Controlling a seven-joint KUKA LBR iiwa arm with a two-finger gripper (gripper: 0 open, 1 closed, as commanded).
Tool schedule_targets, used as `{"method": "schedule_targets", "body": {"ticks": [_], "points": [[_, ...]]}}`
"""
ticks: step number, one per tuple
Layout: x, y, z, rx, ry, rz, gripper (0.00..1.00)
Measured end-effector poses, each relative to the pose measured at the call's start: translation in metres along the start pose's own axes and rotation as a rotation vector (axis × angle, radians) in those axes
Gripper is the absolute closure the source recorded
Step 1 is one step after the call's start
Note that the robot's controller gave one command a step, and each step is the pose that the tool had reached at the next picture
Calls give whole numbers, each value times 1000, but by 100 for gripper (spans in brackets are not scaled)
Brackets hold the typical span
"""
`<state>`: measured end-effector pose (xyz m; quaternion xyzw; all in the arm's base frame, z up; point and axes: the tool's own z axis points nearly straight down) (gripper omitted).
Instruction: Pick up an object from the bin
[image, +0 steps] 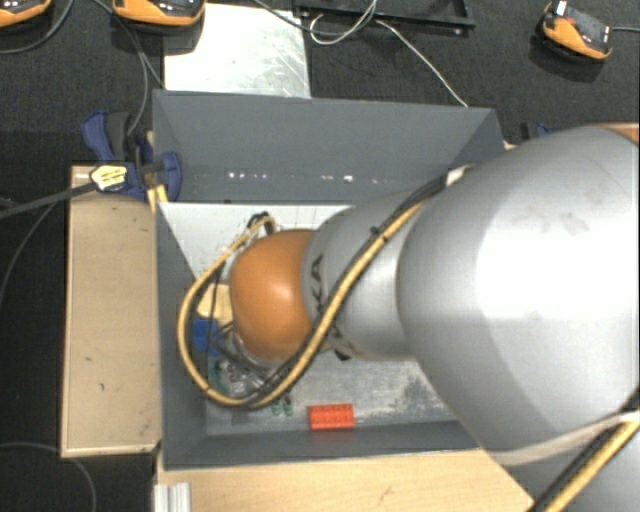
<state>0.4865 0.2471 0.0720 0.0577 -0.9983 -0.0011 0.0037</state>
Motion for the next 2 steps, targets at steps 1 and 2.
{"method": "schedule_targets", "body": {"ticks": [1,2], "points": [[0,0,0,0,0,2,100],[9,-3,-152,-1,-2,-26,100]]}}
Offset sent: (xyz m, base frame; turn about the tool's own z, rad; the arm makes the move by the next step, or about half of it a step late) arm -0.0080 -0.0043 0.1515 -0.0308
